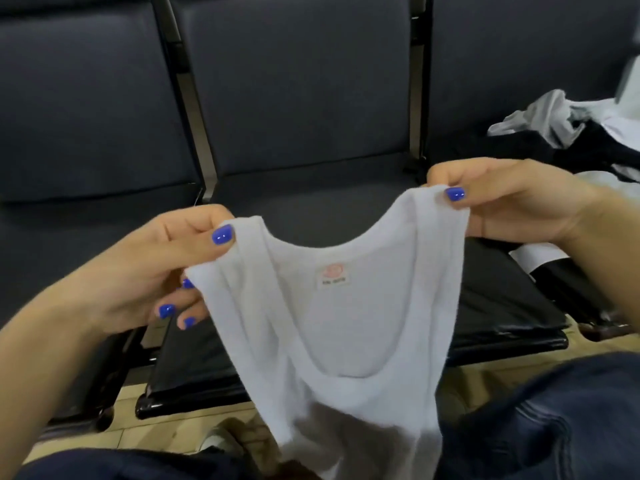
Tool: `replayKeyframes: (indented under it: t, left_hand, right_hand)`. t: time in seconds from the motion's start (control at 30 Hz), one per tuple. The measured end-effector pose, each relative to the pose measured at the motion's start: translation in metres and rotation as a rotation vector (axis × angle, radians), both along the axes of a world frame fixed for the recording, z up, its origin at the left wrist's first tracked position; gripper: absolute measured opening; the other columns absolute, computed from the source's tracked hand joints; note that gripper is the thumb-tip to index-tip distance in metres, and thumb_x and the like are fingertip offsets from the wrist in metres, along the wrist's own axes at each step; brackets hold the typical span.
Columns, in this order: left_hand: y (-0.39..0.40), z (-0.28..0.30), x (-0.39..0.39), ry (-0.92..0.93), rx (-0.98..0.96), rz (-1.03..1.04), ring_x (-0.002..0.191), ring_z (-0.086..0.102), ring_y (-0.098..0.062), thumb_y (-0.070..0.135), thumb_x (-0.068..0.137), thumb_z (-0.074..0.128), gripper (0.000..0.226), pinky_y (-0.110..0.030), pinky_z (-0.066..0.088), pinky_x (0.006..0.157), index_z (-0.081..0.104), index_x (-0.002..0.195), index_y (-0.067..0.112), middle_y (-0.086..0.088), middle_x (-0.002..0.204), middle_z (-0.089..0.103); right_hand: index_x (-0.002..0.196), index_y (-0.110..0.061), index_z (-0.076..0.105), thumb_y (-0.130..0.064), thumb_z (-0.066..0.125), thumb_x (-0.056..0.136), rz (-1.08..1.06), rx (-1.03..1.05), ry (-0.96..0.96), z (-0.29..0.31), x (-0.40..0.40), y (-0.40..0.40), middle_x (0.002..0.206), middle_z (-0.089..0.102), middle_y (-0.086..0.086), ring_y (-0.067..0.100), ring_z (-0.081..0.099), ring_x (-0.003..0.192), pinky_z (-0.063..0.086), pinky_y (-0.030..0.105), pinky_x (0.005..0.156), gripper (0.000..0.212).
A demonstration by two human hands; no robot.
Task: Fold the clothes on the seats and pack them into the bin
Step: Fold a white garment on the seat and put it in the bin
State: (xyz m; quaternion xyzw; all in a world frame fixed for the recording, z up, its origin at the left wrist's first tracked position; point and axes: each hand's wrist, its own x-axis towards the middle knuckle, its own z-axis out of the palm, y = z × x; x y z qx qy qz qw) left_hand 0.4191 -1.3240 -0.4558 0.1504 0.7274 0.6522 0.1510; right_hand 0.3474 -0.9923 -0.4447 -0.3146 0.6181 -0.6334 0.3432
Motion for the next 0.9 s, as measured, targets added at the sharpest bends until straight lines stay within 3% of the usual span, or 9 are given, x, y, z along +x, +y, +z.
replayKeyframes:
  t: [0.17, 0.23, 0.33, 0.4, 0.47, 0.53, 0.7, 0.8, 0.9]
  left_hand:
    - [-0.003, 0.016, -0.008, 0.355, -0.113, 0.184, 0.028, 0.031, -0.008, 0.068, 0.064, 0.073, 0.054, -0.017, 0.039, 0.036, 0.067, 0.079, 0.016, -0.034, 0.064, 0.046]
    - [-0.002, 0.023, -0.011, 0.474, -0.192, 0.275, 0.025, 0.032, -0.014, 0.071, 0.072, 0.062, 0.056, -0.015, 0.037, 0.036, 0.064, 0.086, 0.016, -0.03, 0.053, 0.045]
    - [0.005, 0.035, -0.015, 0.656, -0.343, 0.466, 0.03, 0.043, -0.019, 0.057, 0.085, 0.048, 0.027, -0.023, 0.04, 0.033, 0.062, 0.087, 0.034, -0.01, 0.054, 0.057]
    - [0.014, 0.048, -0.016, 0.682, -0.341, 0.513, 0.035, 0.05, -0.022, 0.053, 0.086, 0.05, 0.018, -0.031, 0.044, 0.033, 0.062, 0.086, 0.04, -0.007, 0.059, 0.06]
    - [0.023, 0.066, -0.016, 0.583, -0.281, 0.471, 0.035, 0.046, -0.026, 0.065, 0.073, 0.057, 0.03, -0.029, 0.039, 0.033, 0.067, 0.086, 0.039, -0.013, 0.062, 0.062]
    - [0.026, 0.083, -0.022, 0.464, -0.304, 0.397, 0.035, 0.04, -0.025, 0.074, 0.057, 0.062, 0.049, -0.025, 0.032, 0.037, 0.071, 0.086, 0.034, -0.018, 0.058, 0.061]
    - [0.023, 0.102, -0.065, 0.163, -0.3, 0.371, 0.026, 0.029, -0.005, 0.017, 0.091, 0.053, 0.019, -0.018, 0.03, 0.028, 0.07, 0.096, 0.012, -0.003, 0.048, 0.058]
    - [0.014, 0.102, -0.097, 0.038, -0.416, 0.388, 0.03, 0.035, -0.005, 0.006, 0.096, 0.049, 0.019, -0.019, 0.034, 0.032, 0.067, 0.103, 0.005, -0.009, 0.057, 0.053]
    - [0.016, 0.096, -0.126, -0.052, -0.468, 0.448, 0.043, 0.061, -0.013, -0.003, 0.097, 0.043, 0.022, -0.027, 0.053, 0.041, 0.061, 0.102, 0.007, -0.013, 0.077, 0.063]
  right_hand:
    - [0.063, -0.02, 0.063, -0.041, 0.086, 0.054, -0.268, -0.062, 0.087, 0.004, -0.003, 0.002, 0.06, 0.056, -0.002, 0.011, 0.051, 0.049, 0.041, 0.019, 0.044, 0.033]
    - [0.065, -0.021, 0.063, -0.04, 0.079, 0.062, -0.38, 0.015, 0.234, 0.01, -0.004, 0.0, 0.056, 0.057, -0.002, 0.01, 0.049, 0.044, 0.037, 0.017, 0.039, 0.025]
    - [0.069, -0.021, 0.066, -0.035, 0.067, 0.069, -0.542, 0.109, 0.538, 0.028, -0.003, 0.0, 0.049, 0.056, 0.0, 0.012, 0.046, 0.038, 0.034, 0.017, 0.035, 0.014]
    - [0.065, -0.02, 0.068, -0.03, 0.066, 0.065, -0.57, -0.016, 0.491, 0.048, 0.002, 0.003, 0.047, 0.053, 0.001, 0.012, 0.043, 0.034, 0.031, 0.015, 0.032, 0.01]
    - [0.062, -0.02, 0.067, -0.03, 0.068, 0.066, -0.63, 0.064, 0.523, 0.068, 0.005, 0.005, 0.047, 0.054, 0.004, 0.014, 0.044, 0.033, 0.031, 0.016, 0.03, 0.011]
    - [0.065, -0.017, 0.067, -0.032, 0.068, 0.072, -0.725, 0.348, 0.703, 0.082, 0.0, 0.003, 0.047, 0.056, 0.003, 0.013, 0.046, 0.035, 0.034, 0.018, 0.03, 0.016]
    - [0.068, -0.018, 0.07, -0.028, 0.071, 0.081, -0.838, 0.629, 0.821, 0.092, -0.03, -0.011, 0.057, 0.06, 0.0, 0.006, 0.049, 0.045, 0.036, 0.017, 0.042, 0.016]
    - [0.067, -0.019, 0.071, -0.026, 0.072, 0.082, -0.881, 0.671, 0.699, 0.084, -0.053, -0.021, 0.06, 0.062, -0.004, 0.002, 0.053, 0.05, 0.034, 0.015, 0.045, 0.017]
    - [0.074, -0.014, 0.068, -0.018, 0.067, 0.088, -0.9, 0.644, 0.484, 0.071, -0.076, -0.035, 0.05, 0.05, 0.0, 0.009, 0.041, 0.04, 0.033, 0.02, 0.037, 0.015]
